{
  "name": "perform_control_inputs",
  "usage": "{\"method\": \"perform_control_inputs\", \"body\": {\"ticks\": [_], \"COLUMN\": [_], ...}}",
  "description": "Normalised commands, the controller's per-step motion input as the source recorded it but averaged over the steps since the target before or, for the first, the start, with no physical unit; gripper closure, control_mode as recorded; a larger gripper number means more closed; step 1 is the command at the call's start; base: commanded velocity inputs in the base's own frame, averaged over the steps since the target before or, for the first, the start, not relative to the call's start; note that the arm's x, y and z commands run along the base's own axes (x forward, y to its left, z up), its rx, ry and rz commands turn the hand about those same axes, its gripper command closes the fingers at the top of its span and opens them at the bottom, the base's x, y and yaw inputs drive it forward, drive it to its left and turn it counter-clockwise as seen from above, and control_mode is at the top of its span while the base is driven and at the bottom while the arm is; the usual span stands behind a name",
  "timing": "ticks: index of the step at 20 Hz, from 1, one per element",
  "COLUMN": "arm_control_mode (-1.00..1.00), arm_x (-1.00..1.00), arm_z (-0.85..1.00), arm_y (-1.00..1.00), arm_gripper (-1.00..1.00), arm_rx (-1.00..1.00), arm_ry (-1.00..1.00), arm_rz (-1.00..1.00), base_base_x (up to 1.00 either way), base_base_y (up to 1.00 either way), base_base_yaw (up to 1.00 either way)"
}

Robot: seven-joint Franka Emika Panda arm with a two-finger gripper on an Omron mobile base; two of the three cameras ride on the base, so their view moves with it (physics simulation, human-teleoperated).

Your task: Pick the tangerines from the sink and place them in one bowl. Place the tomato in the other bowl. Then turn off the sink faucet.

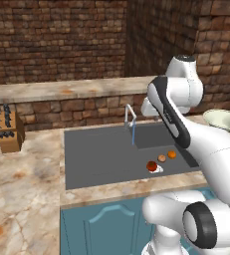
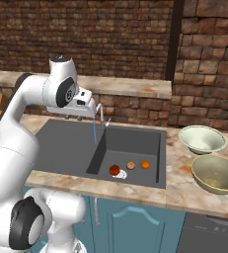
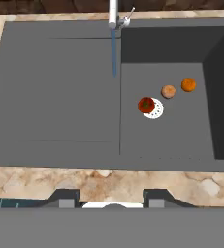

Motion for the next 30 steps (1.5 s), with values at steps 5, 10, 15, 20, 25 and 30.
{"method": "perform_control_inputs", "body": {"ticks": [5,10,15,20,25,30], "arm_control_mode": [-1.00,-1.00,-1.00,-1.00,-1.00,-1.00], "arm_x": [0.00,0.00,0.00,0.07,0.10,0.03], "arm_z": [-0.08,-0.31,-0.36,-0.31,-0.28,-0.22], "arm_y": [-0.12,-0.28,-0.28,-0.35,-0.37,-0.34], "arm_gripper": [-1.00,-1.00,-1.00,-1.00,-1.00,-1.00], "arm_rx": [0.04,0.03,0.02,0.07,0.13,0.12], "arm_ry": [-0.08,-0.11,-0.01,0.10,0.24,0.24], "arm_rz": [0.00,0.00,0.00,0.00,-0.02,-0.06], "base_base_x": [0.00,0.00,0.00,0.00,0.00,0.00], "base_base_y": [0.00,0.00,0.00,0.00,0.00,0.00], "base_base_yaw": [0.00,0.00,0.00,0.00,0.00,0.00]}}
